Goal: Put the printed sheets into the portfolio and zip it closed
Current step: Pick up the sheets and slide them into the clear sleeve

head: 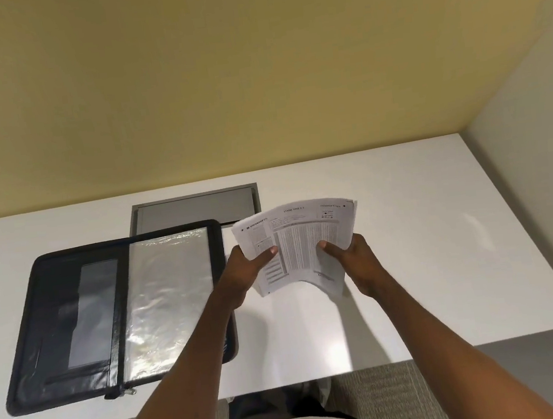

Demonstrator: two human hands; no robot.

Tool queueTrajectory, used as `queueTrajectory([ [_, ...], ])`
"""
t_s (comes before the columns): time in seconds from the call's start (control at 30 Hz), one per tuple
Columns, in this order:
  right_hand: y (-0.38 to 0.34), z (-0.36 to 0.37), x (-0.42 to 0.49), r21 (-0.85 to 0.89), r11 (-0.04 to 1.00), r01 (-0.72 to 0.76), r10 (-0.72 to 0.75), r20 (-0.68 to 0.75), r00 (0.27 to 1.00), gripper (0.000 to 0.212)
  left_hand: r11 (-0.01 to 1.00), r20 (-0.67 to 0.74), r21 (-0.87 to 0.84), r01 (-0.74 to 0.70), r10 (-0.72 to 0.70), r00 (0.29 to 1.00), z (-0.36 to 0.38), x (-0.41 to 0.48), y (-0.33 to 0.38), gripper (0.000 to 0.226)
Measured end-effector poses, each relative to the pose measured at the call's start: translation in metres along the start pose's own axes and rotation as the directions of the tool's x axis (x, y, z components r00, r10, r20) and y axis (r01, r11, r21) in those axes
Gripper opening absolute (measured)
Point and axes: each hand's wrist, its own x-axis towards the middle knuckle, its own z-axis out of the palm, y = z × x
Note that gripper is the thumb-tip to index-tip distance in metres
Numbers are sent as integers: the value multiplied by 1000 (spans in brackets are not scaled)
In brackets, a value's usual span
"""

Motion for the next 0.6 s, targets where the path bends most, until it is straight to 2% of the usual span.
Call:
queueTrajectory([
  [0.13,5,1,-3,13,1000,4,-4,13,1000,24,998,-67,-62,-25,20,998,3,-4,-10,46],
  [0.27,17,-1,-2,41,999,-30,29,16,999,25,1000,-115,-30,-9,6,993,6,-5,-17,28],
  [0.6,40,4,-6,134,990,-38,47,-64,997,28,999,-131,-34,42,-46,990,16,-4,-41,47],
])
